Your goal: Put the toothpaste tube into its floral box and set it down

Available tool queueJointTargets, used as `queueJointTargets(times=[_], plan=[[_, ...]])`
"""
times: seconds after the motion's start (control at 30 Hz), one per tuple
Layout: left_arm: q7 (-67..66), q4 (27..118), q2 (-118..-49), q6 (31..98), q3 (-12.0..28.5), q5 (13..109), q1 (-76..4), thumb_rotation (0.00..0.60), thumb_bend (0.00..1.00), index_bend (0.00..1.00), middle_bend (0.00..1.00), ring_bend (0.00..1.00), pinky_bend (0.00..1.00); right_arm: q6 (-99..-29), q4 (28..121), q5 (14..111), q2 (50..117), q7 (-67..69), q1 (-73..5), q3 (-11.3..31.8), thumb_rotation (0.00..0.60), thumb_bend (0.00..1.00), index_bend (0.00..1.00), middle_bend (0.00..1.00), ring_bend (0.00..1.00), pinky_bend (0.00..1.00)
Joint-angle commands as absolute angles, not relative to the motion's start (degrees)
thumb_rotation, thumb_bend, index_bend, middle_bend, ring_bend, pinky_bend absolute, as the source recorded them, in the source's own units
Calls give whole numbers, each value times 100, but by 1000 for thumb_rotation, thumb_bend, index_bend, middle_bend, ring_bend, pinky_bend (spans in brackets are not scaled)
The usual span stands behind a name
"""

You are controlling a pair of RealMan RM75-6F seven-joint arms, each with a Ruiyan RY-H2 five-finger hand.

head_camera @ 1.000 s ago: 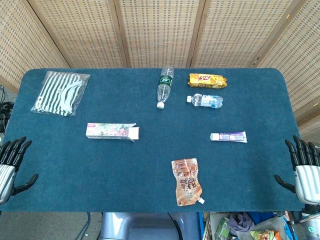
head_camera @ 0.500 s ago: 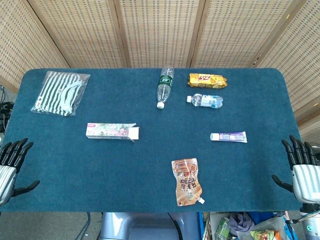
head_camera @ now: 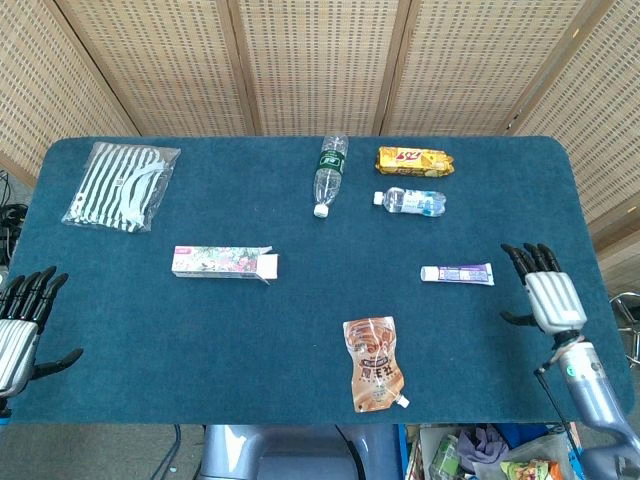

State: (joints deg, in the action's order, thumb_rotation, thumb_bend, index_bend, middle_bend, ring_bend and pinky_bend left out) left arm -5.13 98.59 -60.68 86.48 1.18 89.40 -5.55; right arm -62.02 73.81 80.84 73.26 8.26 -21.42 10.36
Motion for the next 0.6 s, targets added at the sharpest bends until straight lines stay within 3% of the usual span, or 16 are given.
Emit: queueJointTargets(times=[0.03,0.23,0.6], plan=[[-678,9886,-6124,8501,194,8749,-620,600,29,0,0,0,0,-5526,6593,7696,7947,979,-2733,1229,600,0,128,255,155,131],[-904,9891,-6207,8320,254,8530,-699,600,30,0,0,0,0,-5245,6206,7584,8367,966,-2995,1238,600,0,204,283,184,186],[-986,9904,-6228,8250,300,8379,-731,600,29,0,0,0,0,-4936,5657,7487,8788,750,-3239,1122,600,0,270,318,203,197]])
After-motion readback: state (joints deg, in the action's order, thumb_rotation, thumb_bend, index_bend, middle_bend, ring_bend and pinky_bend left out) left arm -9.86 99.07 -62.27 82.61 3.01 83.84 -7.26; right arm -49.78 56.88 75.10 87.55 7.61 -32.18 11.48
